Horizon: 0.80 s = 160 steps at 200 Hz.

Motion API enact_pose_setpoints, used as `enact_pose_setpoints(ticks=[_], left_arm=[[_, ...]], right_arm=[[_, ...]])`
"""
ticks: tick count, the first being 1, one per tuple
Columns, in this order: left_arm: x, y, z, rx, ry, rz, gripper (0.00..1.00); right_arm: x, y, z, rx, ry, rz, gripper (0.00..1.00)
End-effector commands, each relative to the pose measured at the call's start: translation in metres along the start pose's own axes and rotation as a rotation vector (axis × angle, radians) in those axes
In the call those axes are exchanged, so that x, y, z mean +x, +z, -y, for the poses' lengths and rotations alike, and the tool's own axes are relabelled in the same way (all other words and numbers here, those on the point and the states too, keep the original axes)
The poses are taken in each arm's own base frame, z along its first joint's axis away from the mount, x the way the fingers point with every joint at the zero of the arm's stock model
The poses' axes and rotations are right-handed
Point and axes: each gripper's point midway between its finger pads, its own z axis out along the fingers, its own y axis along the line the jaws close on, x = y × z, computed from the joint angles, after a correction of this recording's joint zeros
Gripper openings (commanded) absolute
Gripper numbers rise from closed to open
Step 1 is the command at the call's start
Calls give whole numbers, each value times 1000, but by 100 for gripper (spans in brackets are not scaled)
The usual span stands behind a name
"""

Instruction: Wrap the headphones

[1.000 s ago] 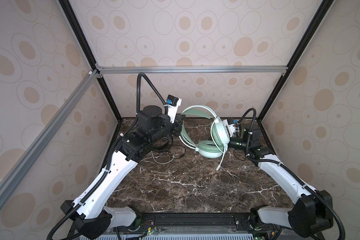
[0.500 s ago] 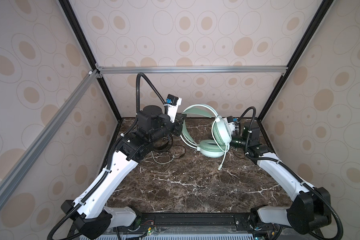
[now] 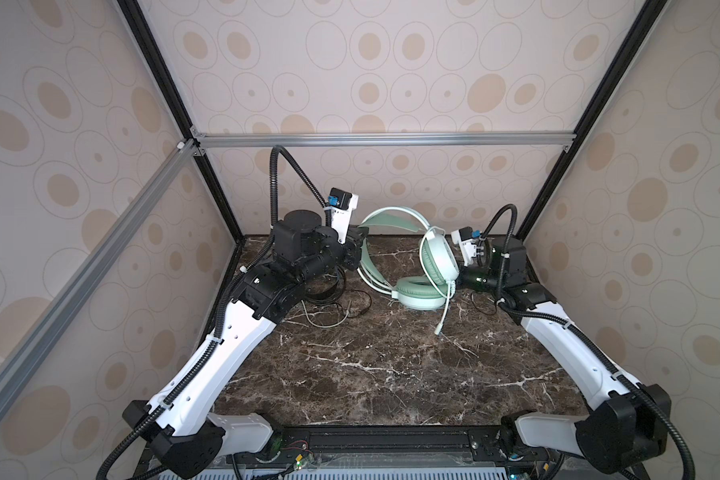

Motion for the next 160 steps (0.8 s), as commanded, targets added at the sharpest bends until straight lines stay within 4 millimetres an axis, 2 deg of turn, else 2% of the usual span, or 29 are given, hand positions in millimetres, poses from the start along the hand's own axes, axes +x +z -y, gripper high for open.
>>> enact_pose_setpoints(ticks=[1,32,70,121,160], left_arm=[[-30,-14,2,26,-49,118,0],[-18,-10,4,46,-55,89,0],[-7,-5,16,124,-72,60,0],[-7,-8,35,239,-115,89,0],[-20,-17,47,313,-122,132,0]], right_arm=[[-8,-24,10,180,-89,-1,0],[-29,-46,10,307,-179,25,0],[-47,-55,9,388,-224,32,0],[-43,-52,27,462,-189,-23,0],[-38,-47,33,470,-161,-49,0]])
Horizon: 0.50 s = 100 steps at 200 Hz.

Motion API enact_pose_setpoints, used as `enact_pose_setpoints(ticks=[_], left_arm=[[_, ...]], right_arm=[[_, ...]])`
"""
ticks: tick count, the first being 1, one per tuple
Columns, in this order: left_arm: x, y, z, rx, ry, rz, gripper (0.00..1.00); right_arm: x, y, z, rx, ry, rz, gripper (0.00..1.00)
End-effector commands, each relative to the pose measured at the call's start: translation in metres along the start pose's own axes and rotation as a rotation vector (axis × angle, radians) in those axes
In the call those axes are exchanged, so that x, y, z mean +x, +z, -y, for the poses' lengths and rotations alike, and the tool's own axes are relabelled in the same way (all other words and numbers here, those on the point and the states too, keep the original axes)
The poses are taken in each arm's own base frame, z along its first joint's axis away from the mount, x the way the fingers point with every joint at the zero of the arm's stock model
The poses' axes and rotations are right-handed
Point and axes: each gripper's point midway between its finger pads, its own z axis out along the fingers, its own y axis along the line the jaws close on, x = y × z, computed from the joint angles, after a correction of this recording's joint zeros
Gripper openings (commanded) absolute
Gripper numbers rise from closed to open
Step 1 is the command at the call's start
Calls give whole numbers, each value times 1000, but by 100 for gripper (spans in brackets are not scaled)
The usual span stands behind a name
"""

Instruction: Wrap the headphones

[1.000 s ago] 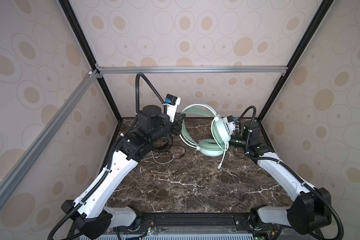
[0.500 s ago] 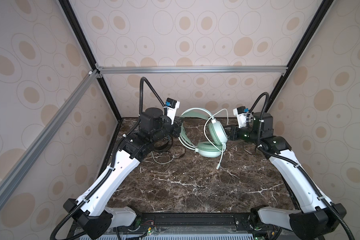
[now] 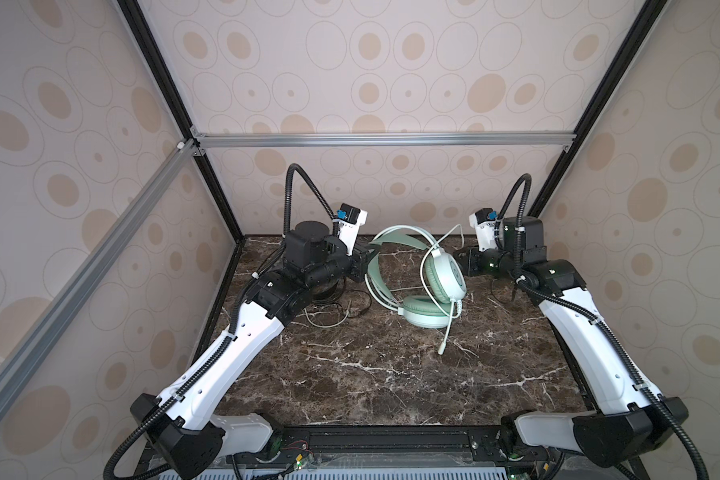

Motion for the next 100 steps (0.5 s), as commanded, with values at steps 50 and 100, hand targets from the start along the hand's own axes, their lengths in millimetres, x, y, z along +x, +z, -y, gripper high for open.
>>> enact_pose_setpoints(ticks=[50,100], left_arm=[[-68,-34,40,172,-23,230,0],[-85,-42,52,228,-37,277,0]], right_arm=[[-15,-11,-27,-140,-31,91,25],[-17,-13,-54,-318,-3,152,50]])
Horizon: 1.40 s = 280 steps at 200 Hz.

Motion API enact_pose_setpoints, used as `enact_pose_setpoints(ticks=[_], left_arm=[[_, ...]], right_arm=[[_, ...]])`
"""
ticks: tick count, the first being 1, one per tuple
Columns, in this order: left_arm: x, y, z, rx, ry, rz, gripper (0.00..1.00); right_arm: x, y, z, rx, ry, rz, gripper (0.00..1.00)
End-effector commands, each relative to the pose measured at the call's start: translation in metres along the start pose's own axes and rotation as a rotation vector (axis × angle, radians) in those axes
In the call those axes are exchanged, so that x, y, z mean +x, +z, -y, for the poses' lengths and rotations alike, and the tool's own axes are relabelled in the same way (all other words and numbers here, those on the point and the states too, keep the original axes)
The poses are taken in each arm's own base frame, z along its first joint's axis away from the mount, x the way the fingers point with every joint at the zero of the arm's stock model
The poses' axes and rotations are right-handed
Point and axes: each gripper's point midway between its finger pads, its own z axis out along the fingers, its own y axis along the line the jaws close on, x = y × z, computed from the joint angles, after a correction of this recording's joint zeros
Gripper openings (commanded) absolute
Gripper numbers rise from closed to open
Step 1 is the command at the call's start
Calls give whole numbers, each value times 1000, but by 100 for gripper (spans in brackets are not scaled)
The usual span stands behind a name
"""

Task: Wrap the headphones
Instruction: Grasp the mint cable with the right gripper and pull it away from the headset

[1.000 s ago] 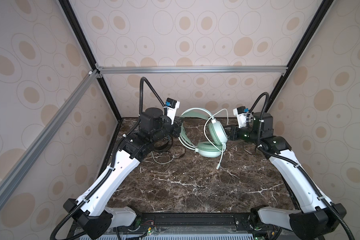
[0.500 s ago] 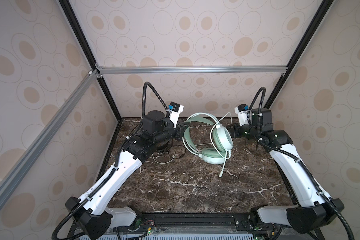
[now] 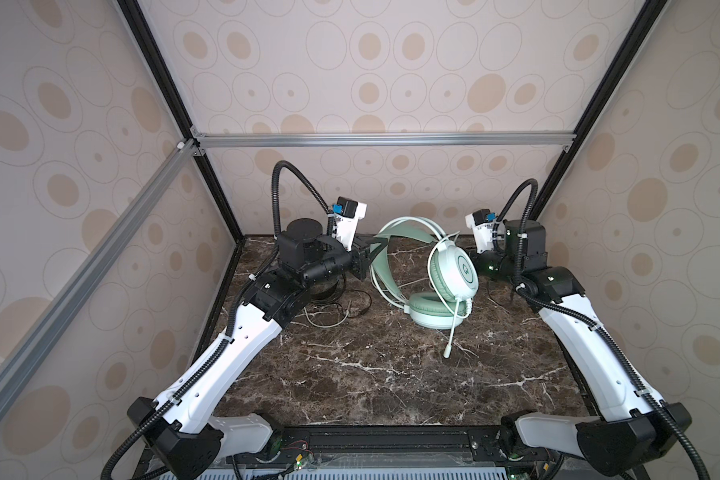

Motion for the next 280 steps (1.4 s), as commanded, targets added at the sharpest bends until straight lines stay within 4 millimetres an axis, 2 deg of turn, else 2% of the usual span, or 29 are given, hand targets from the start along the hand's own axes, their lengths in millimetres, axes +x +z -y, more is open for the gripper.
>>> enact_pose_setpoints(ticks=[1,71,135,169,236,280], left_arm=[[-59,-25,32,99,9,177,0],[-79,-33,37,106,-19,254,0],[-104,-46,36,86,-55,379,0],[-112,-46,39,102,-67,400,0],[-116,-46,39,113,-86,422,0],[-116,-44,37,106,-94,423,0]], right_arm=[[-10,-2,-21,-117,-1,62,51],[-11,15,-29,-236,81,105,70],[0,38,-26,-294,146,97,81],[10,54,-18,-289,153,69,82],[24,80,-10,-313,194,40,81],[25,96,-4,-322,227,40,81]])
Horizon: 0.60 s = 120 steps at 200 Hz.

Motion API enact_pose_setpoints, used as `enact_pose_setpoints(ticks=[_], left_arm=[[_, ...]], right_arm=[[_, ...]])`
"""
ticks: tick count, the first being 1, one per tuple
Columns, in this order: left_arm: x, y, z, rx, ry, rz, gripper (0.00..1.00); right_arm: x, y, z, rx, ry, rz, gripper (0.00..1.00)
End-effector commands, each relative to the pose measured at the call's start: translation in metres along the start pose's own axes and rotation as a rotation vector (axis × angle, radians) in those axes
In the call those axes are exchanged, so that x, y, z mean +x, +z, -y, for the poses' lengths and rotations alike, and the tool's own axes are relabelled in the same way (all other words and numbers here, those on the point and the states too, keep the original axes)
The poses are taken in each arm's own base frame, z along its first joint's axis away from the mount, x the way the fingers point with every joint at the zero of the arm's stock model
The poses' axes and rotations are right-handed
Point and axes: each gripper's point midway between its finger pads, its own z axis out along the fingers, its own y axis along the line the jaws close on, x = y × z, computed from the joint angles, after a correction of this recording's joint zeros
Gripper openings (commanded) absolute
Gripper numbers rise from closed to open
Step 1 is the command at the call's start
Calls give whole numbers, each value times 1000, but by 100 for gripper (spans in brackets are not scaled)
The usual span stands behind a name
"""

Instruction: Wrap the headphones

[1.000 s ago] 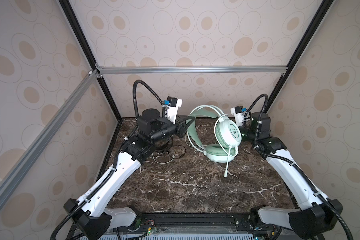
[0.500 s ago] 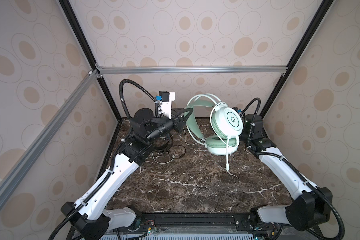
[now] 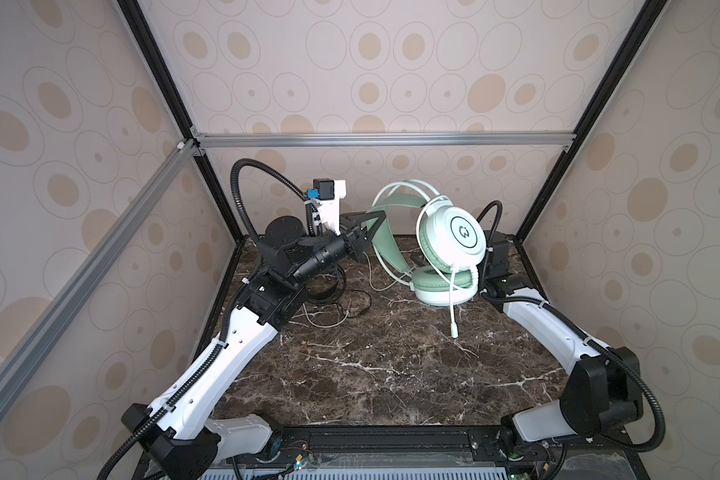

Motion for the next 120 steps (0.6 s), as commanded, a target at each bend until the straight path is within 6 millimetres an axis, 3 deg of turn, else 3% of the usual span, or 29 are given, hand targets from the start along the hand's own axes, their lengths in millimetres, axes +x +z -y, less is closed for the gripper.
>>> enact_pose_setpoints(ticks=[1,25,28,50,79,120], left_arm=[[-50,-11,25,61,-5,148,0],[-50,-11,21,42,-13,151,0],[-50,-11,21,39,-16,151,0],[-49,-9,16,20,-25,155,0],[-48,-11,13,9,-42,166,0],[-45,-10,10,5,-59,168,0]], right_arm=[[-2,9,1,-31,15,15,81],[-4,15,6,-28,22,16,75],[2,21,-1,-46,17,-1,74],[4,26,-3,-64,26,-5,63],[9,27,-3,-76,40,-13,46],[23,22,-1,-66,50,-31,29]])
